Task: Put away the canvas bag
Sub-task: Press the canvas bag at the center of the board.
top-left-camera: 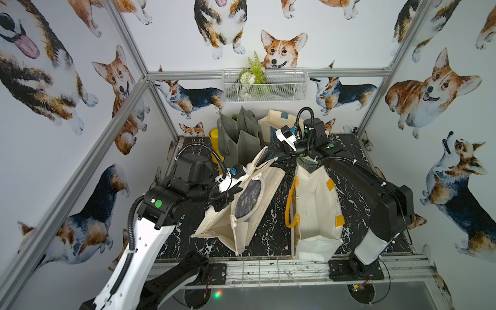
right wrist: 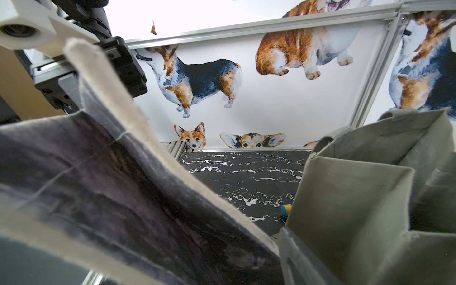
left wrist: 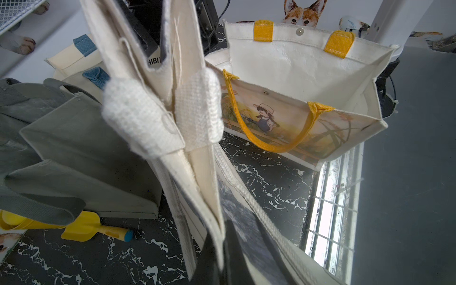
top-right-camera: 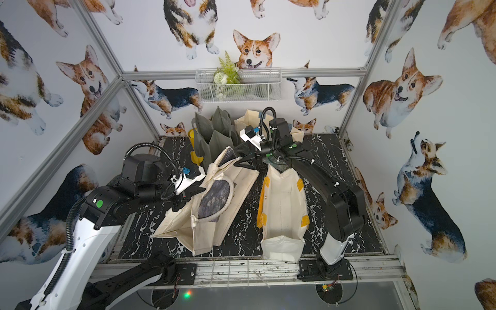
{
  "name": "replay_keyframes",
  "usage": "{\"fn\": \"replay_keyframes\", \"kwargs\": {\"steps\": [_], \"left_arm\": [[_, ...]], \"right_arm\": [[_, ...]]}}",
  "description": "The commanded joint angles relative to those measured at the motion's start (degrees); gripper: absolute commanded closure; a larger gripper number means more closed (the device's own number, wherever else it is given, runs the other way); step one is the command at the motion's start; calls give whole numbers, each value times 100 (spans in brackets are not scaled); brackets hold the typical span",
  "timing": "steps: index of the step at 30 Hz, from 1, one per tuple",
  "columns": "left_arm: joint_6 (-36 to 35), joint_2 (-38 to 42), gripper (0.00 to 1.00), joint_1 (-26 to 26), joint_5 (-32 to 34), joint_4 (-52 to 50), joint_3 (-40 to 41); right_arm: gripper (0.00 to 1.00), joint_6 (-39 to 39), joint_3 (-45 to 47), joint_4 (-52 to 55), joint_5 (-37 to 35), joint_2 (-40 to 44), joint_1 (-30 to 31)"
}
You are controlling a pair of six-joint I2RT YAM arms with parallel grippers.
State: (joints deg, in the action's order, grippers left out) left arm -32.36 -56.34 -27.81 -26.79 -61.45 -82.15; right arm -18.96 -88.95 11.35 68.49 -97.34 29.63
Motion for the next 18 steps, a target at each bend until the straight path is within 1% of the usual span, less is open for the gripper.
{"fn": "replay_keyframes", "kwargs": {"steps": [1,7,13,15,16,18], "left_arm": [[-223,74,100,-5,-362,394,97],[-296,42,100,-5,-446,385,143],[-375,174,100,-5,-347,441,234],[-393,175,100,-7,-324,449,234],[-410,176,100,-8,-307,470,247],[-416,192,100,-5,-262,536,293]], "right_arm": [[36,-50,150,-170,106,173,-2],[49,50,493,-205,96,456,-3],[61,121,509,-186,249,558,-1],[69,192,510,-242,332,558,-6],[77,182,515,-260,426,558,-8],[89,190,527,-258,463,579,-10]]}}
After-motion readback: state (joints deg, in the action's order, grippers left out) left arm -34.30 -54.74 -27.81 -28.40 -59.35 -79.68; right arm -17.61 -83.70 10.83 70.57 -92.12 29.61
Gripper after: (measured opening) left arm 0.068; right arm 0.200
